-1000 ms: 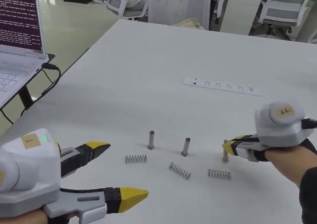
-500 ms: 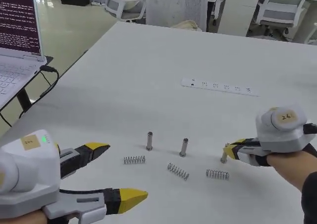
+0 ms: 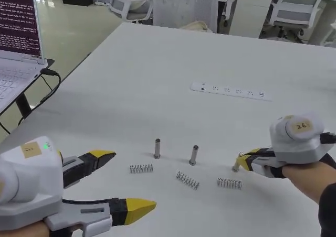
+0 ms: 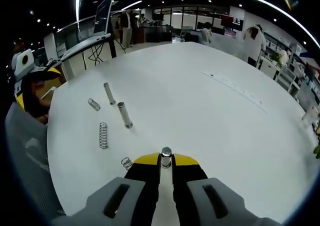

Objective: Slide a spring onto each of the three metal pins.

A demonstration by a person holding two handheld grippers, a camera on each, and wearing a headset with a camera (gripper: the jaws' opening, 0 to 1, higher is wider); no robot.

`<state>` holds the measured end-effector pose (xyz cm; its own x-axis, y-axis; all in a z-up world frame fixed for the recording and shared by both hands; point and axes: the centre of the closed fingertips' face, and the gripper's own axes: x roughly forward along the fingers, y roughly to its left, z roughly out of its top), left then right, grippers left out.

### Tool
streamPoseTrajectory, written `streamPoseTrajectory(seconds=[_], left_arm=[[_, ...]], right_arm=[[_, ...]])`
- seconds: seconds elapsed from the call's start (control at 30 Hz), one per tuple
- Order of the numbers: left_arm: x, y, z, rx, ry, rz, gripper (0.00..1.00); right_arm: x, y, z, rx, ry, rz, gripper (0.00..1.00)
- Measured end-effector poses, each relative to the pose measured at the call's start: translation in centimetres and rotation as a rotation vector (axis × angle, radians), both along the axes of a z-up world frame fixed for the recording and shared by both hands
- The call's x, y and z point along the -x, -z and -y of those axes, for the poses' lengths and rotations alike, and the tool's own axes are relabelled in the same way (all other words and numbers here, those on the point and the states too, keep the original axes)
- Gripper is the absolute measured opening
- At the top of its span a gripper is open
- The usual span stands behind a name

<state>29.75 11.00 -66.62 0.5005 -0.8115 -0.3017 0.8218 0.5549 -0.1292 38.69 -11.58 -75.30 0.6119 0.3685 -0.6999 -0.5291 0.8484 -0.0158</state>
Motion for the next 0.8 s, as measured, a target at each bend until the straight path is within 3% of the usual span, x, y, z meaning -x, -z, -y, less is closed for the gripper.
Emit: streamPoseTrajectory(seconds=[0.47, 0.8], left_arm=[[0.1, 0.2, 0.1, -0.004, 0.005, -0.003, 0.74], [0.1, 0.2, 0.1, -0.006, 0.009, -0.005, 0.74]], right_arm=[[1.0, 0.7, 0.1, 0.0, -0.008, -0.014, 0.07], [2.7, 1.4, 0.1, -0.019, -0.017, -0.03, 0.07]])
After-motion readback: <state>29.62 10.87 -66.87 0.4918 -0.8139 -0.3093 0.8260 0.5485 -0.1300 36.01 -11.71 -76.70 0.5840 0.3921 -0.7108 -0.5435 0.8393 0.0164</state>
